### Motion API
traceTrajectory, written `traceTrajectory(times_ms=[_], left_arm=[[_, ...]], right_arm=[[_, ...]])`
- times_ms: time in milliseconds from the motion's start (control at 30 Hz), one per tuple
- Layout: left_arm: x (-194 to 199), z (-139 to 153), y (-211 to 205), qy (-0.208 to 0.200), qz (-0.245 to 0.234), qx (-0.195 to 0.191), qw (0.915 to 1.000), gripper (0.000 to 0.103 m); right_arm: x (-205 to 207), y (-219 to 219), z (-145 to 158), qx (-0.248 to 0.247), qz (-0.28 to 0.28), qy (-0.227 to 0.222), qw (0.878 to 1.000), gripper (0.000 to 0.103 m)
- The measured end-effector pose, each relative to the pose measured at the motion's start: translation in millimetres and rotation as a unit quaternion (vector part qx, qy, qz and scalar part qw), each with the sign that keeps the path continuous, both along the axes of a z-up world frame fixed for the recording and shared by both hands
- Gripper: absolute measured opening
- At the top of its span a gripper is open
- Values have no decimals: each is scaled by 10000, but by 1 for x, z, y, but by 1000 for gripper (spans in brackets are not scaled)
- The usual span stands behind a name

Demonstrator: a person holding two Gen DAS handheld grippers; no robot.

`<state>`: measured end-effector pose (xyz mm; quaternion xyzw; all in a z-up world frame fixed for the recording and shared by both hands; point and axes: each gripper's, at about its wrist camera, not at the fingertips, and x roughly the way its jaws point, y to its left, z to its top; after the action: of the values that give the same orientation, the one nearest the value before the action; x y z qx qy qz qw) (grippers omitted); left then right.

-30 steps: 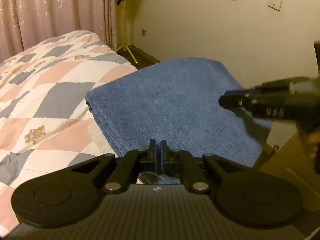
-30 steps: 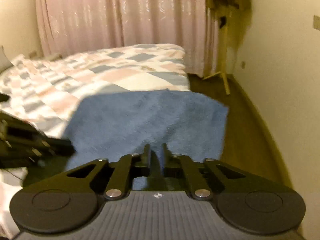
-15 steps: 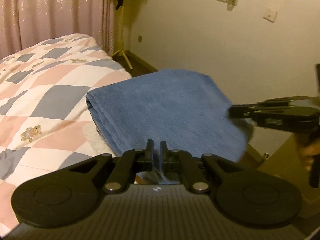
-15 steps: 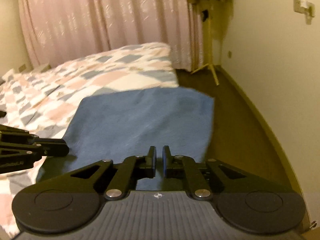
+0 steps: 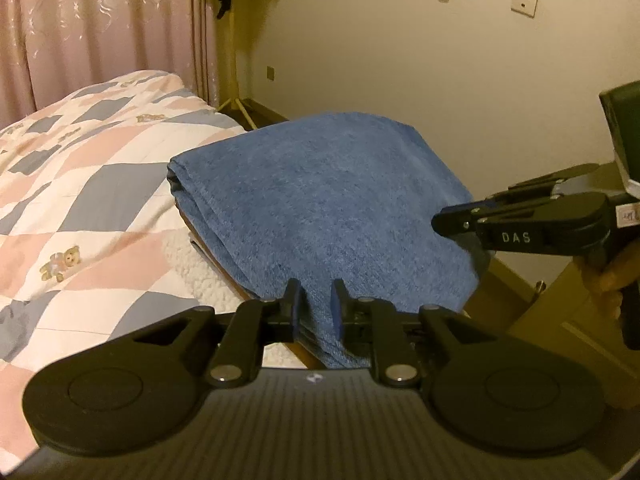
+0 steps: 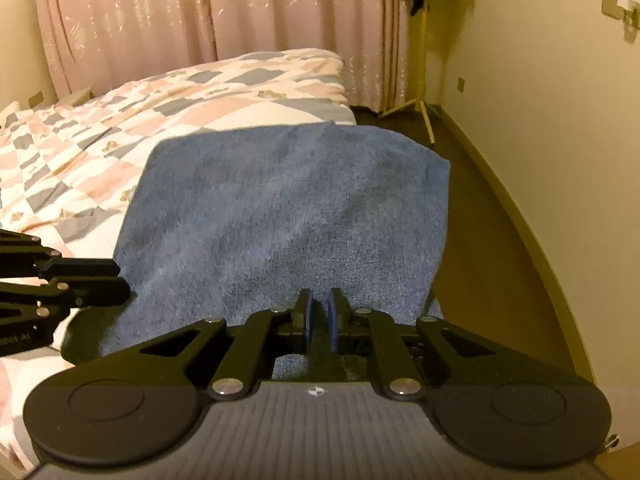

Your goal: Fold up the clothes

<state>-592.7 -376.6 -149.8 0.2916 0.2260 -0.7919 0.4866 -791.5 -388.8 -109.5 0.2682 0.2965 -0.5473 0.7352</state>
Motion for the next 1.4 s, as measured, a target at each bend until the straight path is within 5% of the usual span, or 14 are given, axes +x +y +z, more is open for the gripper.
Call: traceTrajectory(times_ms=[100, 267, 400, 600, 667, 867, 1167, 1267, 1400], left_arm=[[2, 17, 1, -65, -66, 59, 9999, 18], [15, 46, -4, -147, -301, 81, 9994, 29], [32, 71, -9, -243, -382, 230, 9987, 54], [75, 103, -7, -452, -740, 223, 9960, 75], [94, 112, -2, -638, -852, 195, 9941, 89], [165, 138, 34, -1076, -1171, -58, 9873, 102], [244, 170, 101, -967, -1653, -247, 9812, 102], [255, 182, 112, -820, -1744, -344, 9806, 102], [266, 186, 115, -645, -1709, -200, 9830, 102]], right_arm=[[-4, 12, 19, -121, -249, -333, 9991, 37], [-1, 32, 50, -271, -674, -729, 9947, 39], [6, 60, 74, -286, -1511, -976, 9833, 87], [48, 125, 94, -306, -2783, -1248, 9519, 92], [78, 147, 98, -345, -3152, -1184, 9410, 93], [181, 208, 122, -573, -3861, -775, 9174, 101], [292, 265, 169, -854, -4539, 601, 8849, 103], [309, 282, 178, -1017, -4800, 732, 8683, 103], [321, 289, 182, -1060, -4836, 598, 8668, 103]])
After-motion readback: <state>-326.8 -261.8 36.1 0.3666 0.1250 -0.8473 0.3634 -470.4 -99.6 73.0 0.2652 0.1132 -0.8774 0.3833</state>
